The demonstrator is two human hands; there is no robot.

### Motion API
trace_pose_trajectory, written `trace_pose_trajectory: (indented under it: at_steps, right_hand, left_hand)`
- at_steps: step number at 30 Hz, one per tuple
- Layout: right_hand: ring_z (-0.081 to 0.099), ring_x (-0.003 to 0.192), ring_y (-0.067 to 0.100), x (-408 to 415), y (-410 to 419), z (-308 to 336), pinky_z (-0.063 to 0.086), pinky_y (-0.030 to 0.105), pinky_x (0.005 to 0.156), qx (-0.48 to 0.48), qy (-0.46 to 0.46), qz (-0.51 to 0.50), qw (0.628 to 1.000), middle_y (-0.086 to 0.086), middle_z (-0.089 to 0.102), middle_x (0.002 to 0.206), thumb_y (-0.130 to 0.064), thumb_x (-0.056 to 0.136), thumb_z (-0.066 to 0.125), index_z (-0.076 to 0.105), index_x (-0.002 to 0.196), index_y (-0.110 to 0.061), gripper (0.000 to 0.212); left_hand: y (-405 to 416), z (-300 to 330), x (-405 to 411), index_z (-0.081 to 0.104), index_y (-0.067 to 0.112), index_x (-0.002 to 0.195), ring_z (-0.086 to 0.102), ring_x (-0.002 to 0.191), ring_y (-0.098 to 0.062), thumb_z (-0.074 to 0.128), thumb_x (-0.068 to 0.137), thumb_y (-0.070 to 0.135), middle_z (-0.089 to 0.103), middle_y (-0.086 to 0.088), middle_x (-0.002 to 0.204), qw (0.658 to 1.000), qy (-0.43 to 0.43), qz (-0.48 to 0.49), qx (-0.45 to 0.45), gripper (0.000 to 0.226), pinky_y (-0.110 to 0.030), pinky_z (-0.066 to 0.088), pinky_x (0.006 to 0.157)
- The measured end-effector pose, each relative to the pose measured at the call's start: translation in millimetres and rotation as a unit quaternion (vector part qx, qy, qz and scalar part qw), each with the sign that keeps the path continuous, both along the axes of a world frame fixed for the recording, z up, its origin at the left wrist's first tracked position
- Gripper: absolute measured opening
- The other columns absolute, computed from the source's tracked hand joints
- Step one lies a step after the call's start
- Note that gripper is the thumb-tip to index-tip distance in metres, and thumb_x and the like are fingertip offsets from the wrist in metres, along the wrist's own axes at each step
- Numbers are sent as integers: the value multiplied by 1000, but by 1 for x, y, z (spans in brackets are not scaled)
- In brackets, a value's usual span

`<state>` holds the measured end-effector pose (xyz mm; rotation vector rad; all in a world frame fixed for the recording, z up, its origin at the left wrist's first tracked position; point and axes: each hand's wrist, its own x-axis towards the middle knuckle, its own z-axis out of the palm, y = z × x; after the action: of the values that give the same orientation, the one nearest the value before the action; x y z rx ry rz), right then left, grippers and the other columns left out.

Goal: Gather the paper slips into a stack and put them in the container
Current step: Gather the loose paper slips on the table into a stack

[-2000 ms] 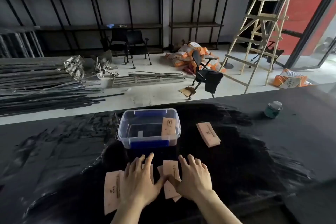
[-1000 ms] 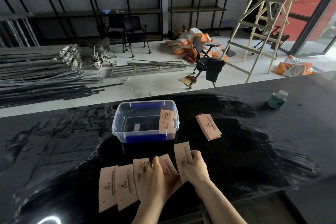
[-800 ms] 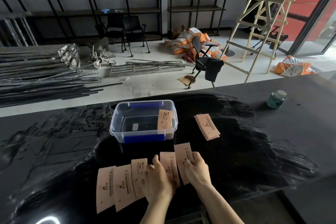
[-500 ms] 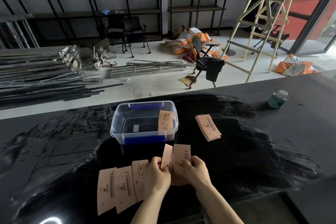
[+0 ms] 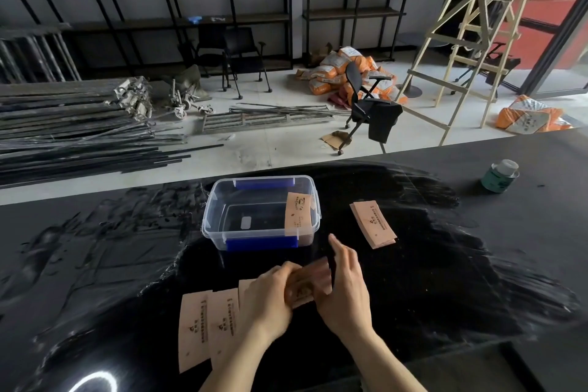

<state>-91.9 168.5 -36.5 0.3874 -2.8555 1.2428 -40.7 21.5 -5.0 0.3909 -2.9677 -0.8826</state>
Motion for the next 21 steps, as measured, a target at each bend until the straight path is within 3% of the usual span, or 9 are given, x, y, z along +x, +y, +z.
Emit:
trace_pose_trajectory:
  at_steps: [2,5,8,11,13,15,18,21]
  right_hand:
    - [51,124,12,-3,3,4,54,31,95,68,75,97,990,-9,48,146,-10,80,77,38,151,-32,85]
    - [62,114,15,-3,4,10,56,32,91,115,92,157,977,-9,66,129,-18,85,71,52,141,-32,60]
    - [65,107,16,-4,5,8,55,31,82,130,105,151,974,-8,71,118,-17,87,67,62,131,-28,45]
    - [65,98,17,-5,5,6,52,29,75,136,106,161,972,-9,70,107,-28,90,56,66,117,-28,29]
    - [64,96,15,-4,5,4,50,27,75,138,109,165,971,-9,69,106,-35,94,49,64,114,-29,26]
    - [63,100,14,-3,3,2,51,26,79,143,112,166,969,-9,68,110,-32,98,55,63,117,-29,22]
    - [63,100,14,2,3,0,53,26,80,148,107,170,968,-8,68,112,-29,97,59,62,120,-27,23]
    - [63,98,15,4,4,0,54,27,79,148,101,171,969,-8,67,111,-28,96,61,61,119,-27,23]
  left_hand:
    - [3,0,0,58,39,137,63,123,-8,63,99,18,68,13,134,999,9,-25,-30,44,-25,50,104]
    - [6,-6,1,47,35,145,63,123,-8,66,98,25,67,10,136,998,11,-31,-49,52,-25,50,104]
    - [0,-15,11,49,31,133,63,116,-10,72,90,26,67,13,125,999,30,37,7,49,-22,46,94]
    - [-16,-25,29,49,29,128,60,113,-14,70,84,45,63,10,123,988,22,145,-57,51,-27,45,93]
    - [-21,-29,36,47,26,132,59,116,-17,67,80,63,61,4,127,975,-42,180,-126,67,-31,48,95]
    - [-23,-32,37,42,23,141,56,122,-19,65,76,74,55,1,134,965,-100,185,-155,85,-32,47,100]
    - [-26,-34,32,36,22,149,50,131,-21,64,75,78,48,1,141,960,-134,181,-164,96,-36,43,105]
    - [-27,-28,30,35,29,152,46,137,-20,68,77,71,53,6,145,966,-122,155,-166,92,-37,39,109]
